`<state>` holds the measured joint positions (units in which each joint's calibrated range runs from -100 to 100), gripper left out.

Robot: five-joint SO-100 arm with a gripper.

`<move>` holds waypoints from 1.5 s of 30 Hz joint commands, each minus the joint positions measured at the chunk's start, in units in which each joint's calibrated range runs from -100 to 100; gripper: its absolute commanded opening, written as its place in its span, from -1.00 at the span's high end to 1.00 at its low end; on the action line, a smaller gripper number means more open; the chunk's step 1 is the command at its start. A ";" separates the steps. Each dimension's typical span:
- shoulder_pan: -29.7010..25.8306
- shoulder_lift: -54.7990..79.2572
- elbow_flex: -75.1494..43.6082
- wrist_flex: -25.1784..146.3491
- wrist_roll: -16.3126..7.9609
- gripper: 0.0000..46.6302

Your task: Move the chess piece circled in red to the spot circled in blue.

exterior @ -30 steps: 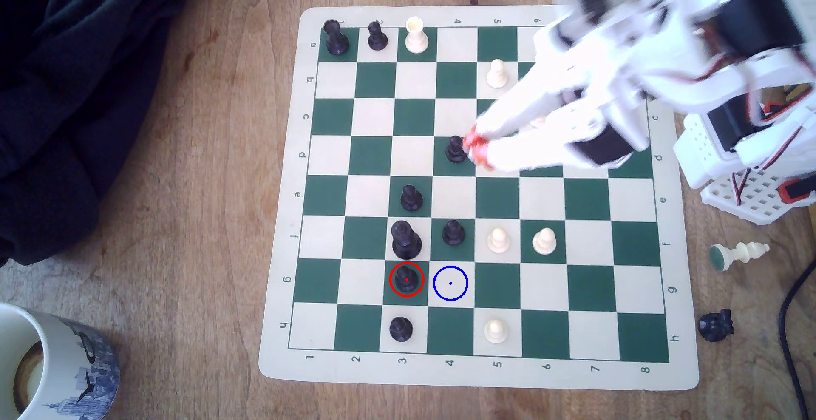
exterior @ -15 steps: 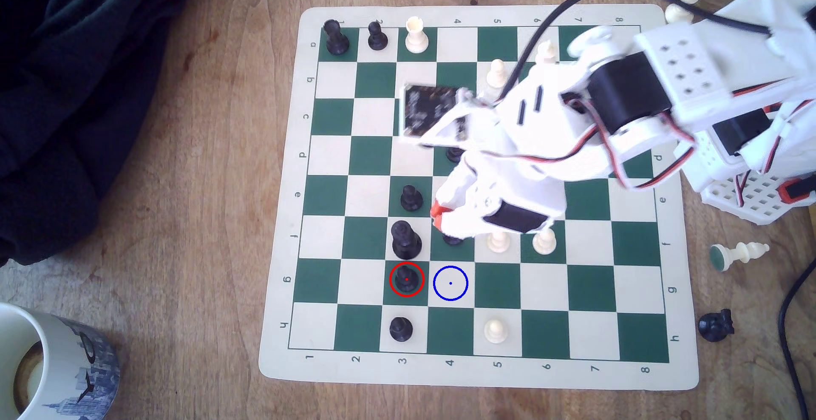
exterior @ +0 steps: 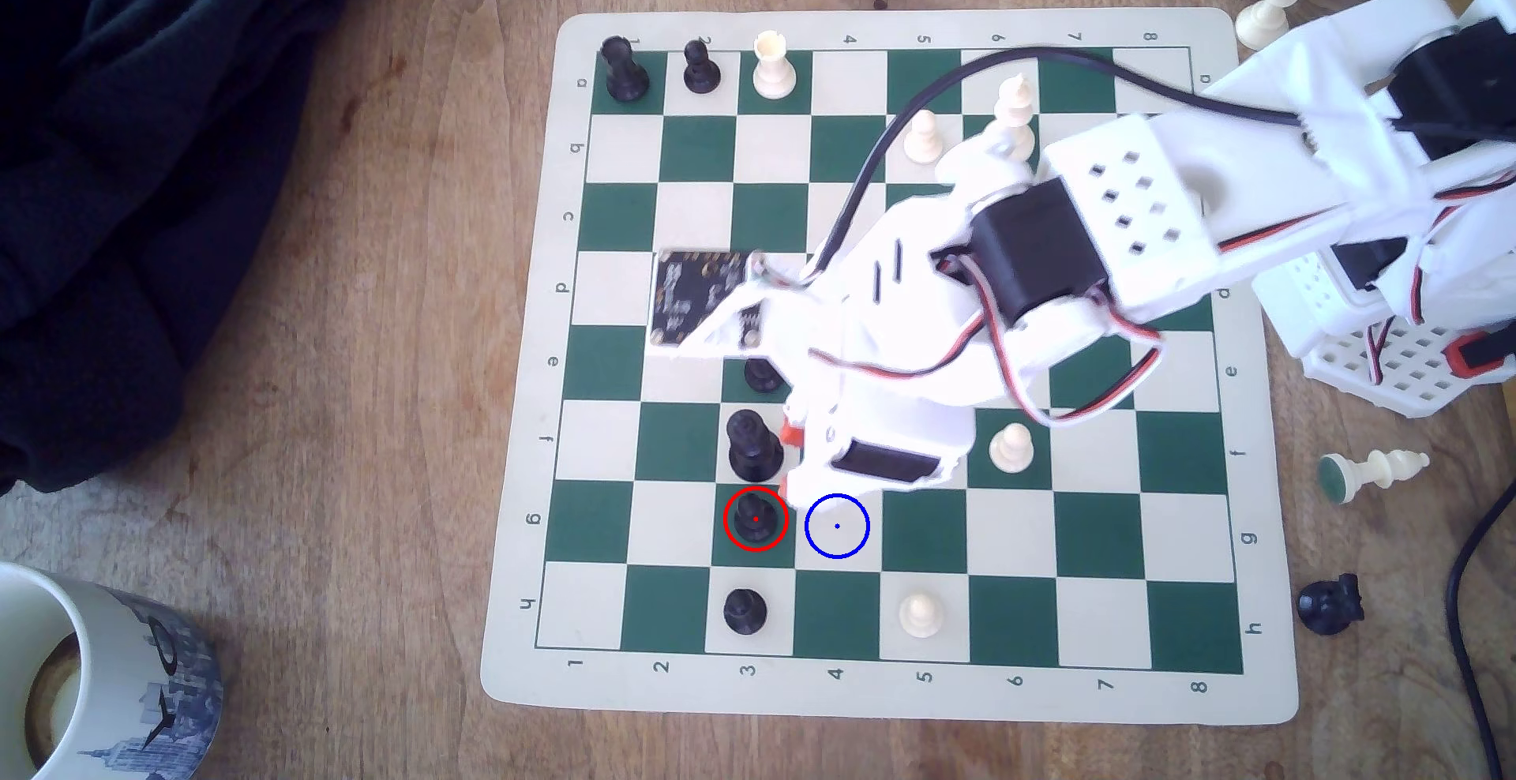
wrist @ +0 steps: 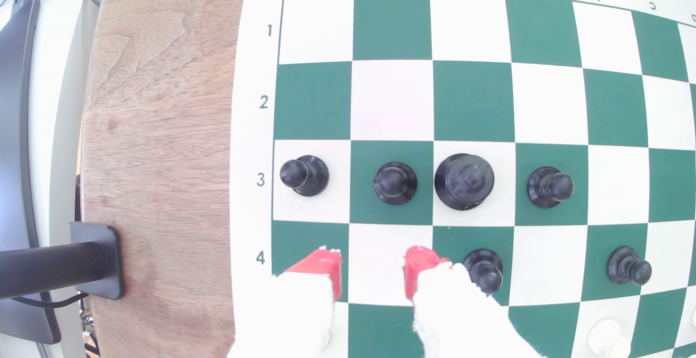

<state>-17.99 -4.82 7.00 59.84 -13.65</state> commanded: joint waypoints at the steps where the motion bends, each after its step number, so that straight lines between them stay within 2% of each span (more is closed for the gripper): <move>1: -0.19 2.27 -7.37 0.11 -0.20 0.57; 7: -0.27 6.69 -10.09 0.03 -0.54 0.45; 18: 0.28 15.00 -13.99 0.93 -0.20 0.43; 45: 0.75 24.00 -20.51 1.17 -0.15 0.38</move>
<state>-17.40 20.15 -7.00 60.64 -14.09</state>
